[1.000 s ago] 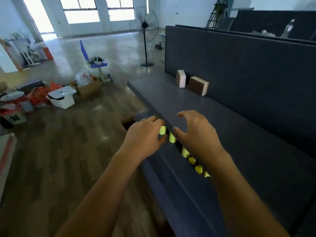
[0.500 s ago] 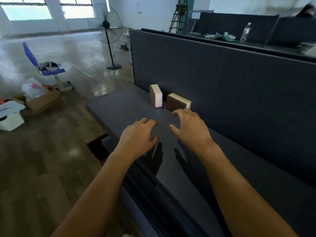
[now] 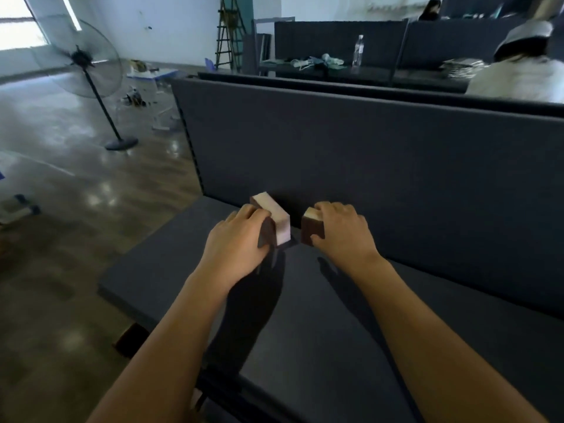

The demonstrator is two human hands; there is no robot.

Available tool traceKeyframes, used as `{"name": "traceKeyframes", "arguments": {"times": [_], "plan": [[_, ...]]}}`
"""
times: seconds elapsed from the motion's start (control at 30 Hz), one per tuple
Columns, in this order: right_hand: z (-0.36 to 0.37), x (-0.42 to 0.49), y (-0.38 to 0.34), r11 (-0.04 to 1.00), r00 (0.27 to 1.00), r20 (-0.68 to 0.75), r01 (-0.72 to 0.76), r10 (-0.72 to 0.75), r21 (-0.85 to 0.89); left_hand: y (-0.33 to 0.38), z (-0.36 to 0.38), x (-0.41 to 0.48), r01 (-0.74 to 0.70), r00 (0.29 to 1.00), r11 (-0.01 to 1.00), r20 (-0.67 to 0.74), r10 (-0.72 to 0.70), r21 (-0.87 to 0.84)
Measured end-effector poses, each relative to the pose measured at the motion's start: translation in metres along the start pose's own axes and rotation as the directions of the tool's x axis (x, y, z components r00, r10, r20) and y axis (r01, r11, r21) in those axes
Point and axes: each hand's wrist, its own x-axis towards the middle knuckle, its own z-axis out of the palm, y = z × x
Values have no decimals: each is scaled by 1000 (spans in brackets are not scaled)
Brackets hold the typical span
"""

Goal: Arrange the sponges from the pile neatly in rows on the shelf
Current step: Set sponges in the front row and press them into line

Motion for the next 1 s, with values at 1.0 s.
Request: {"name": "traceKeyframes", "arguments": {"times": [1.0], "plan": [[-90, -229, 54, 857, 839, -213, -514, 501, -9, 142, -7, -23, -659, 752, 739, -85, 654, -140]]}}
